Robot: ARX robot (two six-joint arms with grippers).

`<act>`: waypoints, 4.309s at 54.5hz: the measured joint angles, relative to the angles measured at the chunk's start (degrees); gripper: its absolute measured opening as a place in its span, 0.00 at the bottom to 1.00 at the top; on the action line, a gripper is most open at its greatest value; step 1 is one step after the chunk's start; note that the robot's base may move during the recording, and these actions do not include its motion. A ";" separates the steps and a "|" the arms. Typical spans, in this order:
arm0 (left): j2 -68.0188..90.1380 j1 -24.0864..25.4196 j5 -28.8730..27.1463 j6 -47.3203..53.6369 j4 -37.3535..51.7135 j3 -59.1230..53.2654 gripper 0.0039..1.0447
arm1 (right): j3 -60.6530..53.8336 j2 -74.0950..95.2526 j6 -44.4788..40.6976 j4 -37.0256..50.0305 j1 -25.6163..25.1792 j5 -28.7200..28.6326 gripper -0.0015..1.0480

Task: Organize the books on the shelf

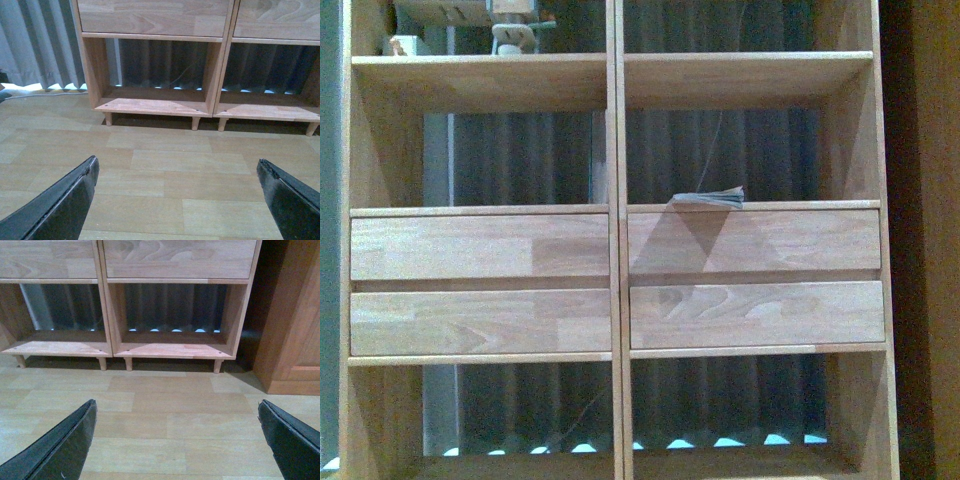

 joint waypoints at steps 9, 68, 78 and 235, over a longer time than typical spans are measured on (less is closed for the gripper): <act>0.00 0.00 0.02 0.00 0.00 0.00 0.93 | 0.00 0.00 0.00 0.00 0.00 0.00 0.93; 0.00 0.00 0.02 0.00 0.00 0.00 0.93 | 0.02 0.00 0.00 0.00 0.00 0.02 0.93; 0.00 0.00 0.02 0.00 0.00 0.00 0.93 | 0.02 0.00 0.00 0.00 0.00 0.02 0.93; 0.00 -0.02 0.02 0.17 0.00 0.00 0.93 | 41.09 78.14 59.28 37.97 3.93 -15.26 0.93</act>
